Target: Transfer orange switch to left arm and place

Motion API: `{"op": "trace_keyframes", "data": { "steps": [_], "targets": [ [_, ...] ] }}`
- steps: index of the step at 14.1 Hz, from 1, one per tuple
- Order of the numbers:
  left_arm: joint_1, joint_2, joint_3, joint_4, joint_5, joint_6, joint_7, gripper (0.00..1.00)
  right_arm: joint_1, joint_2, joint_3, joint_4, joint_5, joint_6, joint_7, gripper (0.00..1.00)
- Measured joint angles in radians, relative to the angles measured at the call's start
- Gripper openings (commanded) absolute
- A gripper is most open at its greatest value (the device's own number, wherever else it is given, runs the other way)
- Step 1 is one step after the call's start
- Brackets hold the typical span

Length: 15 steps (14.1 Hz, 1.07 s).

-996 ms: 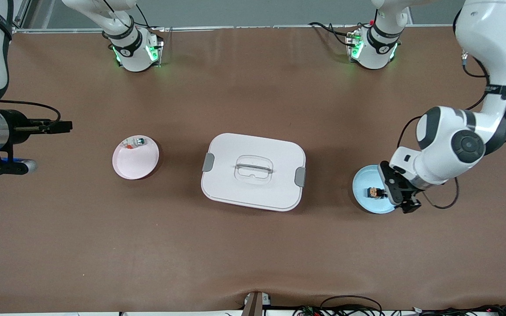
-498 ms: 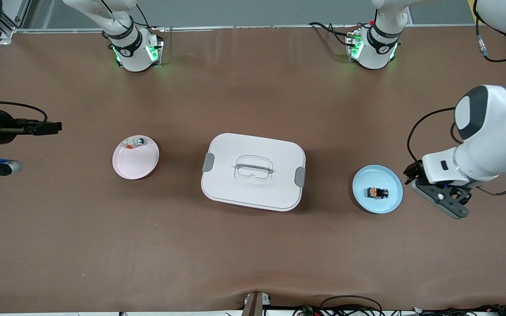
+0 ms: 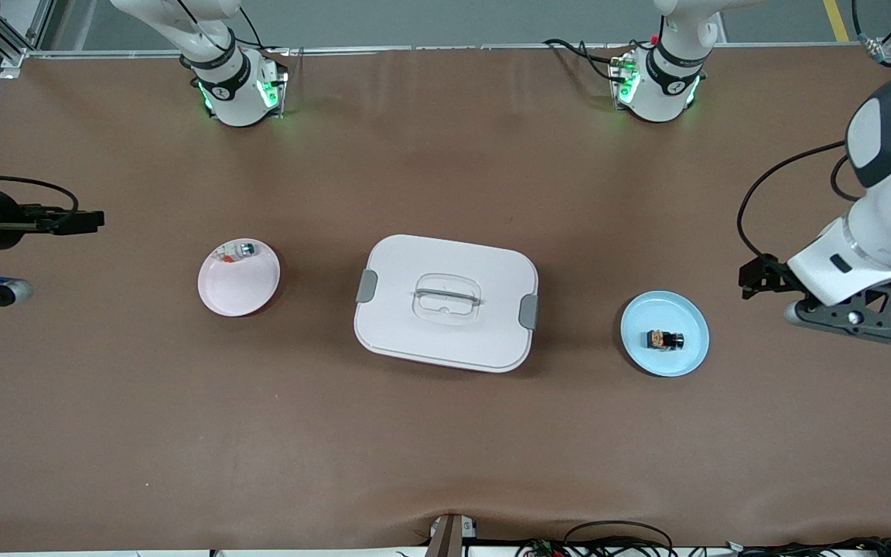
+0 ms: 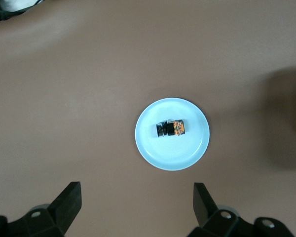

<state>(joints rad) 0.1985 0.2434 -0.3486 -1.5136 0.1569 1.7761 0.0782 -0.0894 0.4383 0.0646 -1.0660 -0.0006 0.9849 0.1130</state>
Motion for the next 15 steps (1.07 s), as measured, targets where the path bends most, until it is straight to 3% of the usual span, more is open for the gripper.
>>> {"op": "trace_keyframes", "data": {
  "steps": [4,8,9,12,15],
  "targets": [
    [0.028,-0.027,0.005,0.037,0.001,-0.033,-0.001,1.0,-0.004,-0.047,0.009,-0.011,0.007,0.063,0.0,1.0],
    [0.062,-0.059,0.01,0.056,0.0,-0.104,0.0,1.0,-0.003,-0.134,0.018,-0.099,0.008,0.165,0.0,1.0],
    [0.042,-0.08,0.029,0.059,0.0,-0.139,-0.001,1.0,-0.003,-0.172,0.018,-0.142,0.008,0.208,0.0,1.0],
    [-0.097,-0.159,0.177,0.059,-0.043,-0.25,-0.002,1.0,-0.003,-0.293,0.019,-0.298,0.008,0.324,0.0,1.0],
    [-0.136,-0.237,0.257,0.011,-0.132,-0.278,-0.004,1.0,-0.003,-0.354,0.019,-0.374,0.008,0.364,0.0,1.0]
  ]
}}
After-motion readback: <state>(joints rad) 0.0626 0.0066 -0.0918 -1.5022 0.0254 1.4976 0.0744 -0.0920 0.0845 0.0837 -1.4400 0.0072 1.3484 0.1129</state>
